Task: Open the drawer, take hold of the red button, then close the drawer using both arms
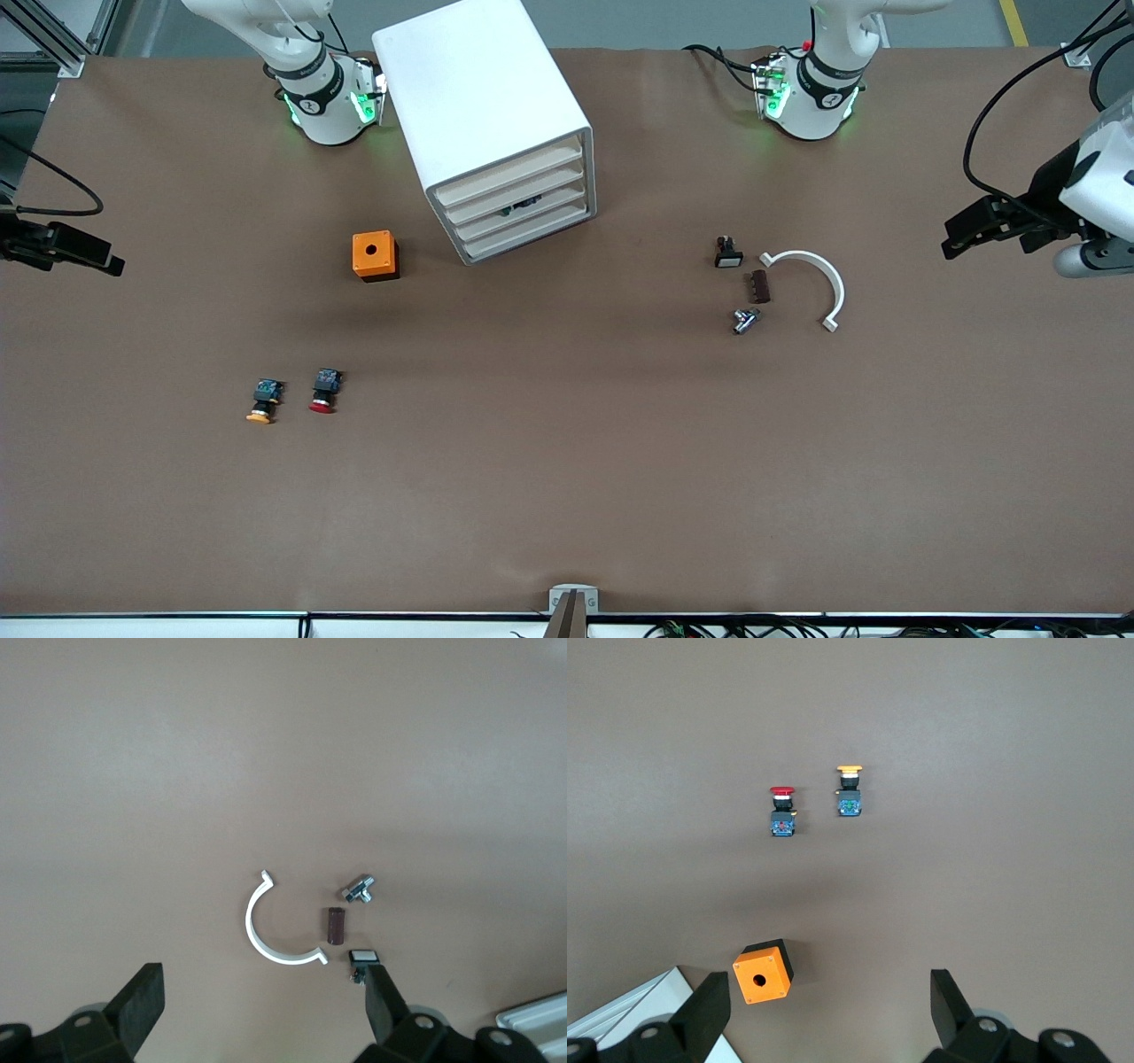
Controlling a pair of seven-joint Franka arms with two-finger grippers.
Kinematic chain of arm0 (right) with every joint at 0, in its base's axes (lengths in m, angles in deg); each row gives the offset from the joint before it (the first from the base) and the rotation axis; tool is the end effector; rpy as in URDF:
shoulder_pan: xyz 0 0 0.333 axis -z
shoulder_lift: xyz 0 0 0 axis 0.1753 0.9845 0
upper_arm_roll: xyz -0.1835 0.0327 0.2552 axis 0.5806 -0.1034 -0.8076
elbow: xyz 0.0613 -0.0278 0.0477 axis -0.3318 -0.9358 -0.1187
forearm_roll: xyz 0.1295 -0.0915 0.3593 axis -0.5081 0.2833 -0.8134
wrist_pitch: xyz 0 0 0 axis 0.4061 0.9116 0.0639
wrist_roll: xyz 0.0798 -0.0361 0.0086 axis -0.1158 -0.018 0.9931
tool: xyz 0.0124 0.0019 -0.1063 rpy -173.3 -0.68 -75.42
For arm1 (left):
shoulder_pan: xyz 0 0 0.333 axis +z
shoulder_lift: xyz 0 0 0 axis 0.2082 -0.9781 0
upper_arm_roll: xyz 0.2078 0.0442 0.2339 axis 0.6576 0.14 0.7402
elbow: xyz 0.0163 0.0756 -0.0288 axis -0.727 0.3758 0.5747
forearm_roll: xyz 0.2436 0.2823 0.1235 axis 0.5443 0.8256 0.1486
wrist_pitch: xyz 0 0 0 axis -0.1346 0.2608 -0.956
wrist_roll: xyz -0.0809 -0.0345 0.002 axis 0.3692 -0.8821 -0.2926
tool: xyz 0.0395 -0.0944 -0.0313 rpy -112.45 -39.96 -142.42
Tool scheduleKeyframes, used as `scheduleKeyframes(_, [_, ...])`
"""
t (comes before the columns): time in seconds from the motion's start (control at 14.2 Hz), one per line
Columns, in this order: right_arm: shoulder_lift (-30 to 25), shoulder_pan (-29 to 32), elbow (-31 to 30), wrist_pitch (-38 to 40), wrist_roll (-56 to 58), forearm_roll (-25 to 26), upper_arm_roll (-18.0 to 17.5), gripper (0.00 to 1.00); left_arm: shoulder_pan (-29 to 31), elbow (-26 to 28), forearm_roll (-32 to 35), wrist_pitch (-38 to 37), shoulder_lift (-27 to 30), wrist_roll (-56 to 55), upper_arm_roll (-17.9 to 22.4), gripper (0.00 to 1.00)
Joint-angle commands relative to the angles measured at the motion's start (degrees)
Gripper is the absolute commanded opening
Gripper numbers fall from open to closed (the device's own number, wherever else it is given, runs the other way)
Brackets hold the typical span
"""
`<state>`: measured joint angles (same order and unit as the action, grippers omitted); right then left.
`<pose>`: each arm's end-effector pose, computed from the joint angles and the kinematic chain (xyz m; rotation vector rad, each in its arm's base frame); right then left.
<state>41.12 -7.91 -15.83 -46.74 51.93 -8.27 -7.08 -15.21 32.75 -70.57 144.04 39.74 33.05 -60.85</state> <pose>0.5735 -0.0601 0.6018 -3.0901 0.1607 0.0919 0.5637 -0.0543 0.6225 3.1184 0.0675 -0.0238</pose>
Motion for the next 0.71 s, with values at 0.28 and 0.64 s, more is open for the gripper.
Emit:
scheduleKeyframes(0.28, [-2.9,-1.5,-1.0,0.8,0.4,2.8,-1.0,1.0,0.2,-1.2,1.1,-1.4,0.0,1.4,-0.2,1.0])
scheduleKeyframes(0.64, [-6.6,-1.6,-4.4,0.0,0.4,2.7,-0.9,1.0,0.2,-1.2,1.0,-1.4,0.0,1.4,-0.2,1.0])
